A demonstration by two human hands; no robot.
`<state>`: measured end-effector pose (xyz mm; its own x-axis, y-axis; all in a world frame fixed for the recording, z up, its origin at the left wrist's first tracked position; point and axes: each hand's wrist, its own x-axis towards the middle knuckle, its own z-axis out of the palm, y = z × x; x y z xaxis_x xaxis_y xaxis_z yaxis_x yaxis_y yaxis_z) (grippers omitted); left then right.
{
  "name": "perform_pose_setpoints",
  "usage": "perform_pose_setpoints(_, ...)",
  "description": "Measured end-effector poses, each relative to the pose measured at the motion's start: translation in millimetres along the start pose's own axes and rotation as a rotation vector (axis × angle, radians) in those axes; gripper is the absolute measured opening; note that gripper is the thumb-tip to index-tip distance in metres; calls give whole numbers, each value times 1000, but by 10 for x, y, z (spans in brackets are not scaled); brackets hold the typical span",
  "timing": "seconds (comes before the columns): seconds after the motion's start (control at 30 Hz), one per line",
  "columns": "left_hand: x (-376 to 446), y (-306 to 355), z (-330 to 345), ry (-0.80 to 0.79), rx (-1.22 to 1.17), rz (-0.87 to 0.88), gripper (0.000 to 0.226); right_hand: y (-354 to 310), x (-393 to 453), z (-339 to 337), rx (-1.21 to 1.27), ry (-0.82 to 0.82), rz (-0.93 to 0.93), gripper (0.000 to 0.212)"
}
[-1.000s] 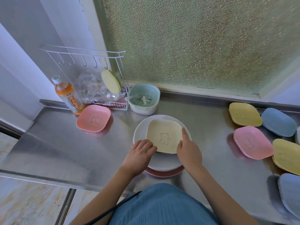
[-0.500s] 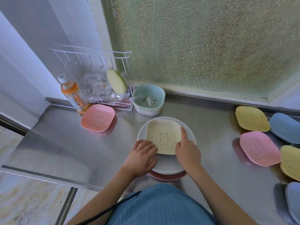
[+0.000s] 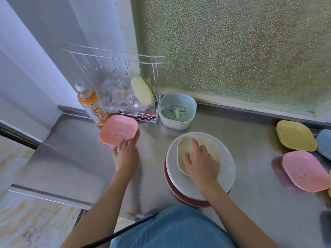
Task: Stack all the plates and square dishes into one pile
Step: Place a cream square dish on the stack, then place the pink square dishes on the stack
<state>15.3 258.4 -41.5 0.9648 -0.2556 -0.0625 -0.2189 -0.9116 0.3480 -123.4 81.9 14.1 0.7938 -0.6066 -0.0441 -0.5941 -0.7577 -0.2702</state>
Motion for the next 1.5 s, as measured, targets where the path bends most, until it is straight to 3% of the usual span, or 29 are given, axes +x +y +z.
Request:
perform_pose_setpoints(0.3, 198, -125, 113, -158, 44, -84, 28, -77, 39, 63, -1, -22, -1, 42)
perform_pose_setpoints(0.5, -29, 59, 104, 97, -260, -87, 28, -98, 47, 51, 56, 74, -33, 35)
perform_pose_setpoints(0.6, -139, 169, 99, 279, -273, 145, 33, -121, 100, 8, 231, 142, 14, 29)
perform_pose_setpoints(0.7, -300, 288, 101, 402, -204, 468, 32, -30, 238, -100, 449, 111, 197, 26)
perform_pose_setpoints(0.77, -427, 408, 96, 393, -140, 643, 31, 78, 315, -178, 578, 105, 284, 31)
perform_pose_setpoints(0.87, -609, 606, 150, 319, -66, 859, 30, 258, 351, -258, 655, 87, 239, 28)
perform_pose_setpoints(0.93, -681, 709, 186, 264, -54, 929, 27, 401, 335, -267, 575, 74, 216, 19)
perform_pose_setpoints(1.23, -788, 848, 304, 254, -132, 1044, 12, 716, 89, -184, 251, 85, 147, 27)
perform_pose_setpoints(1.3, -824, 837, 303, 218, -164, 1037, 16, 762, 47, -142, 194, 64, 130, 32)
perform_pose_setpoints(1.37, -851, 854, 265, 143, -254, 921, 29, 793, 11, -134, 145, 51, 123, 34)
perform_pose_setpoints(1.5, -800, 995, 90, -124, -488, 413, 60, 797, -24, -136, 103, 38, 137, 36)
